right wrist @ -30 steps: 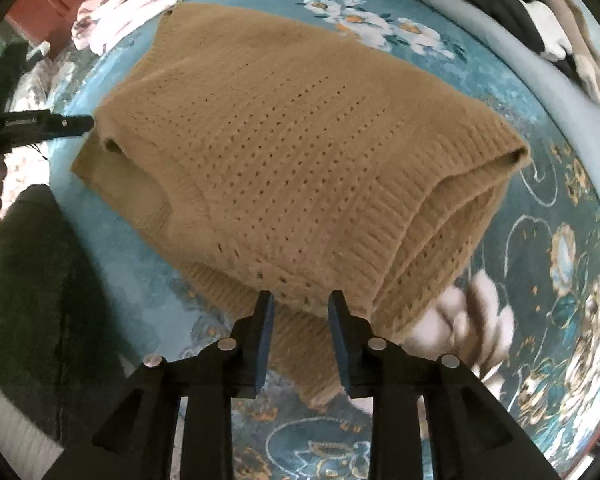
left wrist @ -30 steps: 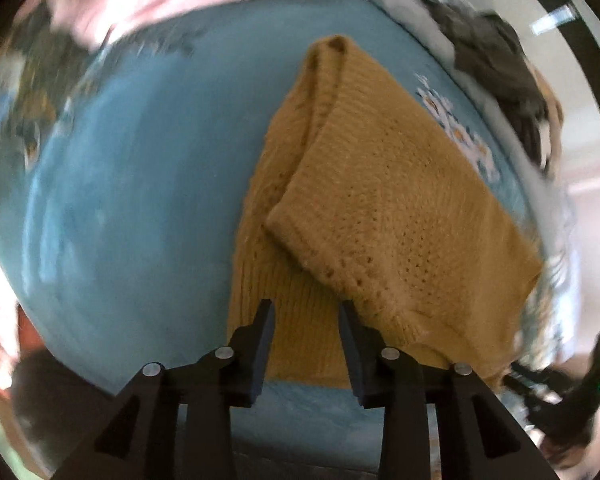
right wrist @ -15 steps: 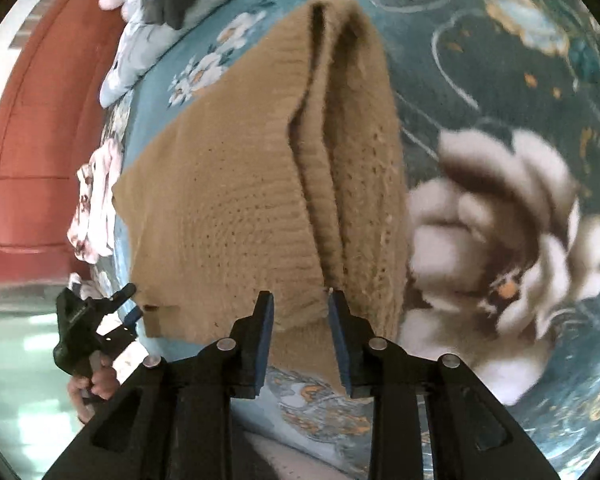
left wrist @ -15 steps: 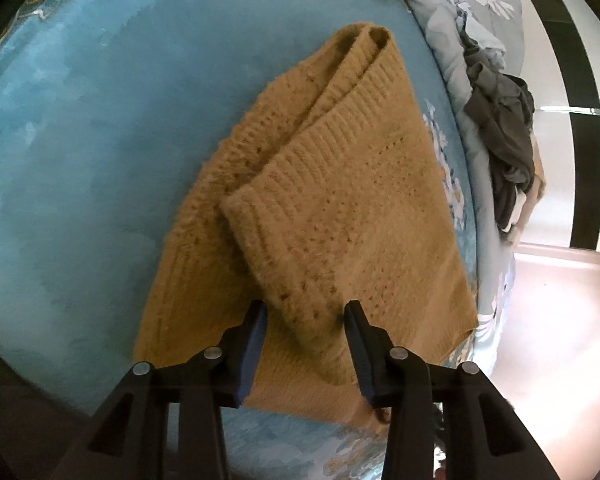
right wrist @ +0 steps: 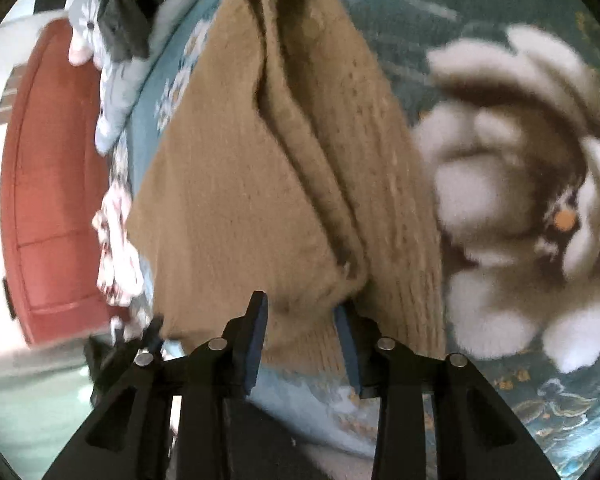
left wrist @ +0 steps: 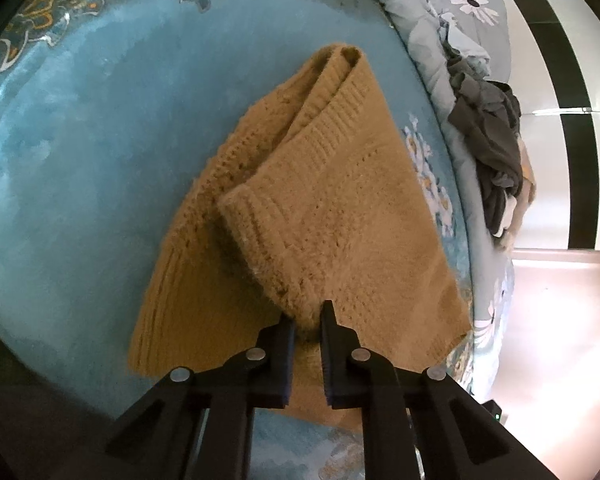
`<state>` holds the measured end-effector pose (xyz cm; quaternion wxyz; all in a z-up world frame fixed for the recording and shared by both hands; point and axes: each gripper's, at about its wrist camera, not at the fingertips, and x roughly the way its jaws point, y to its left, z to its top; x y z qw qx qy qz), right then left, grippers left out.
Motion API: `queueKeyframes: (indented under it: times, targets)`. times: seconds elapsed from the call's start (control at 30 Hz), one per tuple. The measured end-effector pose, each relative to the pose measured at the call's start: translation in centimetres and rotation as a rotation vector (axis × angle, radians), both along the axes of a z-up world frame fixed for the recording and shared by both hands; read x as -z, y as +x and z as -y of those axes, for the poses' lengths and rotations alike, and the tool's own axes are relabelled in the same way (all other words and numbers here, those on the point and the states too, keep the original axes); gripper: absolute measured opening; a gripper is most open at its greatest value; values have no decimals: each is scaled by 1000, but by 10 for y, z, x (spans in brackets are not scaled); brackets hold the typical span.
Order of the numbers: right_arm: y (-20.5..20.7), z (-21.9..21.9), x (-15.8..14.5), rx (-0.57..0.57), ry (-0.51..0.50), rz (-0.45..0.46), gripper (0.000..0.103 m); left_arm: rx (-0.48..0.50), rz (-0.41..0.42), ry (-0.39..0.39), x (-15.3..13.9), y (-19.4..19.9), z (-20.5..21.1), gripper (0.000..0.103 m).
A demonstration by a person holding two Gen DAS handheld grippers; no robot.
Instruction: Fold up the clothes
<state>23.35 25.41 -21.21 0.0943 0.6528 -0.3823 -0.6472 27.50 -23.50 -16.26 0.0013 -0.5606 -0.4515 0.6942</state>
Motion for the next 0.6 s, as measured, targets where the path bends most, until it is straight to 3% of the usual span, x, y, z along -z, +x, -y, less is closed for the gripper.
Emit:
queueKeyframes:
  times: [0.03, 0.07, 0.2, 0.33, 0.47, 0.6]
  targets:
    - [-1, 0, -3, 7, 22, -10, 19, 9, -5, 3, -3, 3, -1, 11]
    - [-3, 0, -8, 3, 39, -23, 11, 18, -9, 3, -6, 8, -1, 11]
    - [5, -4, -34, -78, 115, -93, 11, 61, 39, -53, -5, 20, -10, 11]
    - [14, -13, -16, -103, 190, -32, 10, 75, 131, -32, 16, 23, -12, 11]
    - [15, -8, -11, -149, 226, -33, 11, 94, 95, -27, 7, 23, -12, 15]
    - [11, -9, -26, -210, 234, -80, 15, 148, 26, -104, -16, 24, -7, 20]
